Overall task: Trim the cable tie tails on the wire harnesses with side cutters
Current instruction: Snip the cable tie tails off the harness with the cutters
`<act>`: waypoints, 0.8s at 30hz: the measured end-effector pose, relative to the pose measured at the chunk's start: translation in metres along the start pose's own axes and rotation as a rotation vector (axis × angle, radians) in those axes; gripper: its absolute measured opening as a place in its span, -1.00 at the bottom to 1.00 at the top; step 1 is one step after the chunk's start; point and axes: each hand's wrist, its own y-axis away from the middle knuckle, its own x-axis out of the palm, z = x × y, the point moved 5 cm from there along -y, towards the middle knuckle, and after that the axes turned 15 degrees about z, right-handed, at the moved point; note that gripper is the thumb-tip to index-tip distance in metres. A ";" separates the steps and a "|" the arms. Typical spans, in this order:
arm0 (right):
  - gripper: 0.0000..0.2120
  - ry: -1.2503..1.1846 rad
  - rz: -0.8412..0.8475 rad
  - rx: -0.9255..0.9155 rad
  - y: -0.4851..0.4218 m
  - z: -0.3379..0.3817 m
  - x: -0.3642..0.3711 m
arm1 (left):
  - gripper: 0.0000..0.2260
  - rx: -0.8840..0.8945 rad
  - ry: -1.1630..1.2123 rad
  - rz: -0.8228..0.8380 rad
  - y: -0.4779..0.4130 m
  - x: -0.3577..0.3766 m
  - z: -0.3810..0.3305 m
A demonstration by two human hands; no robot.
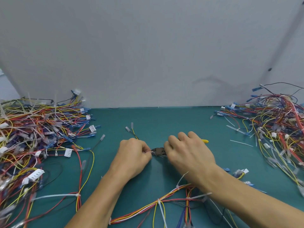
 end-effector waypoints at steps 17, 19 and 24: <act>-0.72 -0.621 0.158 0.234 0.049 -0.088 0.013 | -0.84 0.141 0.593 0.094 0.023 -0.011 -0.036; -0.72 -0.665 0.234 0.210 0.067 -0.089 0.014 | -0.92 0.132 0.822 0.211 0.033 0.000 -0.045; -0.87 -0.639 0.370 0.081 0.102 -0.066 0.024 | -0.76 0.200 0.587 0.424 0.057 0.026 -0.048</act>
